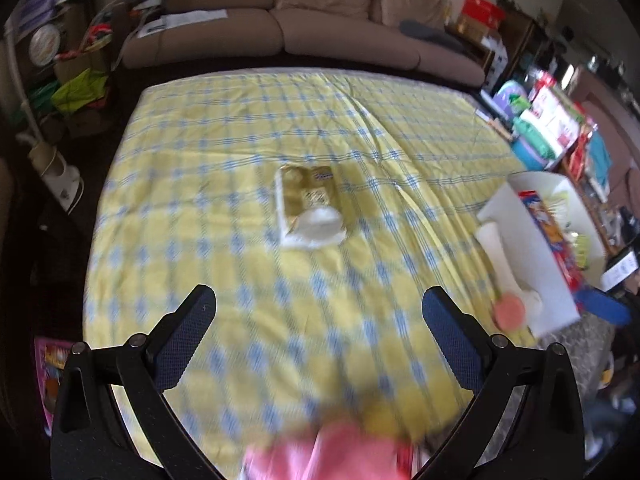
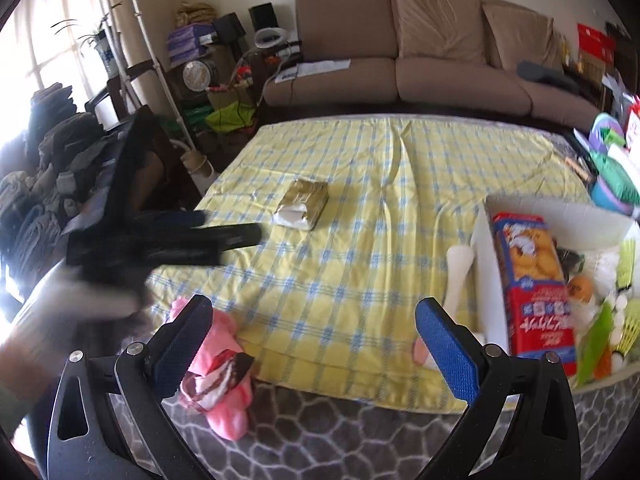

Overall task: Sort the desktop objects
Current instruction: 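Withdraw the left gripper and reach toward the gold packet, then grasp the gold packet with the left gripper while the right gripper grasps the pink plush strap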

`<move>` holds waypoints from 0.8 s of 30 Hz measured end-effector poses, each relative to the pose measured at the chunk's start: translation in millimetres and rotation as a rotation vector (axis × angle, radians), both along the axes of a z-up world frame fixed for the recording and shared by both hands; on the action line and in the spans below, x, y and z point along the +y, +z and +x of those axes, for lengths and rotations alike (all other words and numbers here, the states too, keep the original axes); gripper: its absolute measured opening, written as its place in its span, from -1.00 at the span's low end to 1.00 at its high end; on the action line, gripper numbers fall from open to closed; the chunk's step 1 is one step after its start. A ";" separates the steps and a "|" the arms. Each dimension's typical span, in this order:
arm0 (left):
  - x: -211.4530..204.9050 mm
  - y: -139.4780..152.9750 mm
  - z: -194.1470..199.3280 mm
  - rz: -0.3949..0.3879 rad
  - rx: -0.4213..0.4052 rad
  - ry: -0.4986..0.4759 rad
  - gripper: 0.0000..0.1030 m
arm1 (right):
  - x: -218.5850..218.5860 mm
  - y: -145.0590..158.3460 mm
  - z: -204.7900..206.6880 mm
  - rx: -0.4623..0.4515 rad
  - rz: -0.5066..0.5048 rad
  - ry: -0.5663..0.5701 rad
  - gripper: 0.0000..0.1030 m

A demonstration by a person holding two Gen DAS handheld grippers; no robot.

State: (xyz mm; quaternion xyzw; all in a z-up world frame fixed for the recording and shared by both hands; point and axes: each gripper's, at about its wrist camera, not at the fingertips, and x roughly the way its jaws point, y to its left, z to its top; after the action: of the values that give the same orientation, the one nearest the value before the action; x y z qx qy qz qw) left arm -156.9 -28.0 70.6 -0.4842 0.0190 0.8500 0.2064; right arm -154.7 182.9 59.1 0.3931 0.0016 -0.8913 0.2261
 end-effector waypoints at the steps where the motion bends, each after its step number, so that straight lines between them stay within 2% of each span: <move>1: 10.5 -6.2 -10.0 -0.030 -0.002 -0.010 1.00 | 1.1 -0.6 -0.5 0.001 0.001 0.004 0.99; 5: 37.2 -33.1 -41.5 -0.139 -0.016 -0.011 1.00 | 7.2 -5.4 -3.2 -0.010 -0.039 0.017 0.99; 9: 45.2 -55.1 -63.4 -0.164 -0.084 -0.004 0.99 | 7.6 -15.1 -6.4 -0.034 -0.060 0.036 0.99; 10: 45.1 -61.4 -67.2 -0.147 -0.124 -0.008 0.86 | 7.2 -18.5 -7.7 -0.043 -0.061 0.037 0.99; 11: 44.8 -63.8 -68.1 -0.156 -0.128 -0.004 0.68 | 6.6 -21.0 -7.8 -0.050 -0.063 0.042 0.99; 12: 45.0 -61.3 -66.6 -0.180 -0.093 -0.006 0.45 | 6.3 -23.3 -8.4 -0.058 -0.065 0.047 0.99; 13: 44.8 -58.6 -65.3 -0.187 -0.071 -0.013 -0.10 | 5.0 -25.5 -8.5 -0.064 -0.066 0.052 0.99; 17: 33.9 -48.7 -61.2 -0.126 -0.080 -0.027 -0.10 | -5.3 -28.0 -2.5 -0.062 -0.068 0.098 0.99; 18: 29.6 -42.7 -58.0 -0.126 -0.059 -0.023 -0.10 | -10.0 -28.3 0.4 -0.063 -0.066 0.116 0.99; 22: -1.0 -10.2 -38.7 -0.036 -0.032 -0.017 -0.09 | -33.7 -30.6 15.4 -0.067 -0.055 0.211 0.96; 24: -17.2 5.6 -24.5 -0.016 -0.010 -0.015 -0.09 | -43.1 -33.5 22.0 -0.093 -0.070 0.244 0.89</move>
State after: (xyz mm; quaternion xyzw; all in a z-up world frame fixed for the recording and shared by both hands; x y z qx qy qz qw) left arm -181.4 -45.2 76.2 -0.4900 0.0286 0.8458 0.2091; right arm -132.7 139.8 25.6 0.4227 0.0077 -0.8374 0.3463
